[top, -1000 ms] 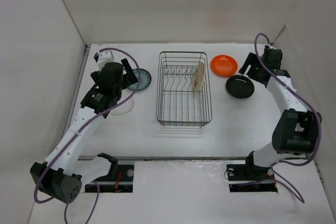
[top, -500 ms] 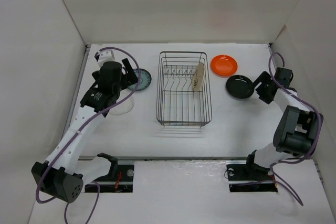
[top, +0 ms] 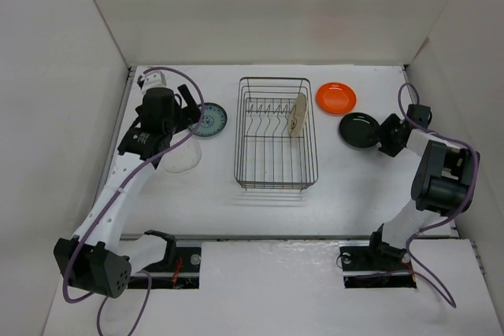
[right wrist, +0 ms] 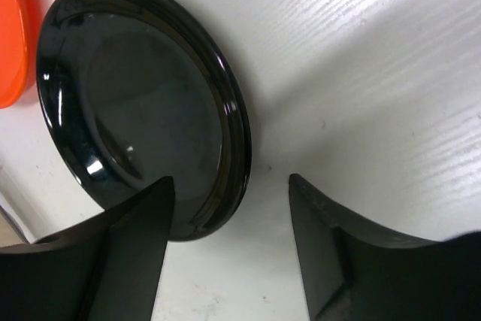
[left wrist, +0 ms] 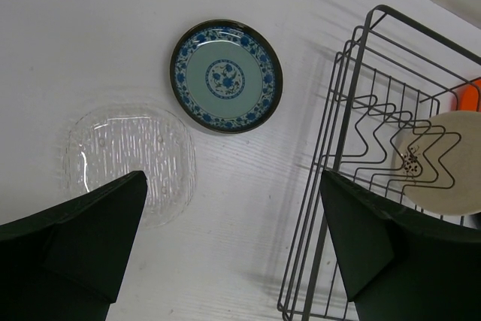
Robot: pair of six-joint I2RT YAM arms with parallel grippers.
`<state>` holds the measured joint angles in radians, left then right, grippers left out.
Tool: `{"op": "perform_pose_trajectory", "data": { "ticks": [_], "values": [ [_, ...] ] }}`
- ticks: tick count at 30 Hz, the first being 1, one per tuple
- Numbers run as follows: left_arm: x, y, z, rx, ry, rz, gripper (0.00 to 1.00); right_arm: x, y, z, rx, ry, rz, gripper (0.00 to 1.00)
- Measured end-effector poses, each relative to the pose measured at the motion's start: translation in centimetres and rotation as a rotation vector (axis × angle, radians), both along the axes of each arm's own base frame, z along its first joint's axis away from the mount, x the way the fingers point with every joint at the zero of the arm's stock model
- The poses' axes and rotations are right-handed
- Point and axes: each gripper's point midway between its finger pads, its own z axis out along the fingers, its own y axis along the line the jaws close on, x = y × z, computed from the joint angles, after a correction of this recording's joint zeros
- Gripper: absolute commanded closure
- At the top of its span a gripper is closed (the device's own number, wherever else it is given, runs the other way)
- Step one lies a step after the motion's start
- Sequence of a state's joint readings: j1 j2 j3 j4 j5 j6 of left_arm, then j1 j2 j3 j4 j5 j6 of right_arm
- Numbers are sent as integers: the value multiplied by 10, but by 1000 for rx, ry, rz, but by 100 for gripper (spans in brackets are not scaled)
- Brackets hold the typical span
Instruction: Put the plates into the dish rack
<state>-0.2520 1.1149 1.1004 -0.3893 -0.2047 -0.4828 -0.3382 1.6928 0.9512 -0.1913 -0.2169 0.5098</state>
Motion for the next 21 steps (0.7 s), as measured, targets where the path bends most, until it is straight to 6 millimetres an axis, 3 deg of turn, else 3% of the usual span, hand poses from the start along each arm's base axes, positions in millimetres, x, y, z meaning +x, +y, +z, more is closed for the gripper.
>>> {"op": "perform_pose_trajectory", "data": {
  "ticks": [2, 4, 14, 18, 19, 21],
  "values": [
    [0, 1, 0, 0, -2, 2, 0, 4, 0, -3, 9, 4, -2, 51],
    [0, 2, 1, -1, -3, 6, 0, 8, -1, -5, 14, 0, -2, 58],
    [2, 8, 2, -1, -6, 25, 0, 15, -1, -9, 30, -1, -6, 65],
    [2, 8, 1, -1, -6, 25, 0, 17, -1, -11, 35, 11, -7, 80],
    [2, 8, 1, -1, -6, 25, 0, 17, -2, -11, 38, 14, -9, 92],
    [2, 9, 2, 0, -6, 26, 0, 20, -1, -9, 50, 7, -10, 99]
  ]
}}
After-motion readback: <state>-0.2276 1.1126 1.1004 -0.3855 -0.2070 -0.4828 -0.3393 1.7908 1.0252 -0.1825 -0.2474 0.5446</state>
